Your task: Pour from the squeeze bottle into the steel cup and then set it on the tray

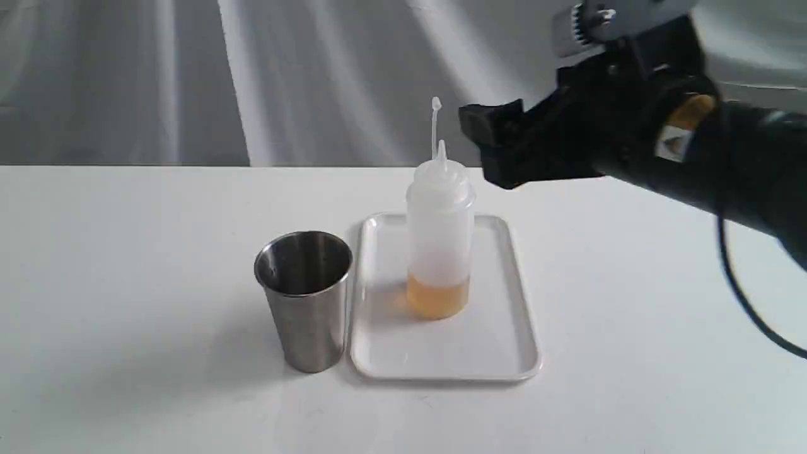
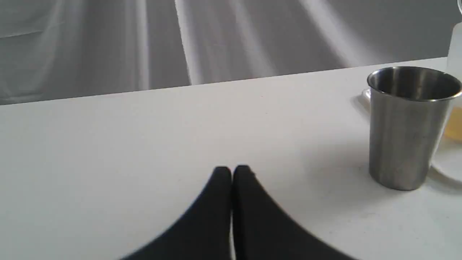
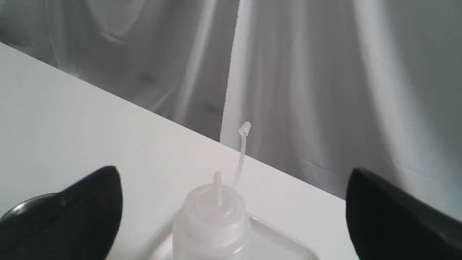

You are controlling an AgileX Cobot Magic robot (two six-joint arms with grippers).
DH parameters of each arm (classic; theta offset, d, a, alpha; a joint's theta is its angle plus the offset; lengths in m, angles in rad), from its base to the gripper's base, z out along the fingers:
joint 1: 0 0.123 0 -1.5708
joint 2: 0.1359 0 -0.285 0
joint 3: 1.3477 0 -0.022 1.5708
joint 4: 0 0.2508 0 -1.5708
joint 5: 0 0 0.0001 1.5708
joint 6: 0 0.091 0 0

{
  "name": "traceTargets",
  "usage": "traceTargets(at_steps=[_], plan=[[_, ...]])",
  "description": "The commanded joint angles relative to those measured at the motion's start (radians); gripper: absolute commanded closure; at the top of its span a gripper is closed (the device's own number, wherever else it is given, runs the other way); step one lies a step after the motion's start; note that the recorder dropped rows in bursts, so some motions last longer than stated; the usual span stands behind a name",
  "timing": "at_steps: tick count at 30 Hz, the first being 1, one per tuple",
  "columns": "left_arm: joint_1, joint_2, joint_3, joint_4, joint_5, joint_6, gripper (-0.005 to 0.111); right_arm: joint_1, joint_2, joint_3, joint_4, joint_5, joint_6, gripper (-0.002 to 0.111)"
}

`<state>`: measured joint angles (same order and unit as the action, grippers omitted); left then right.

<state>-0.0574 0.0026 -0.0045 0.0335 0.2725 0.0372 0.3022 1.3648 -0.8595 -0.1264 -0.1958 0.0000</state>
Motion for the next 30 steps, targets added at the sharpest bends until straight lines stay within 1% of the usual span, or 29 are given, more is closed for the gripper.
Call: traceTargets(at_steps=[1,2,4,5,6,12,13,19,30], plan=[[-0.006,-0.003,0.004,-0.001,-0.007,-0.003,0.107,-0.003,-0.155,0.102,-0.008,0.053,0.000,0.031],[-0.006,-0.003,0.004,-0.001,-0.007,-0.003,0.107,-0.003,-0.203,0.126,-0.008,0.064,0.000,0.034],[-0.006,-0.003,0.004,-0.001,-0.007,-0.005,0.107,-0.003,-0.296,0.189,-0.008,0.083,0.000,0.047],[-0.006,-0.003,0.004,-0.001,-0.007,-0.005,0.107,-0.003,-0.331,0.207,-0.008,0.086,0.000,0.051],[-0.006,-0.003,0.004,-0.001,-0.007,-0.005,0.107,-0.003,-0.383,0.240,-0.008,0.088,0.000,0.060],[-0.006,-0.003,0.004,-0.001,-0.007,-0.005,0.107,-0.003,-0.603,0.357,-0.008,0.088,0.010,0.106],[-0.006,-0.003,0.004,-0.001,-0.007,-0.005,0.107,-0.003,-0.628,0.365,-0.006,0.088,0.014,0.108],[-0.006,-0.003,0.004,-0.001,-0.007,-0.002,0.107,-0.003,-0.746,0.399,0.011,0.133,0.016,0.108],[-0.006,-0.003,0.004,-0.001,-0.007,-0.005,0.107,-0.003,-0.755,0.399,0.011,0.132,0.012,0.108]])
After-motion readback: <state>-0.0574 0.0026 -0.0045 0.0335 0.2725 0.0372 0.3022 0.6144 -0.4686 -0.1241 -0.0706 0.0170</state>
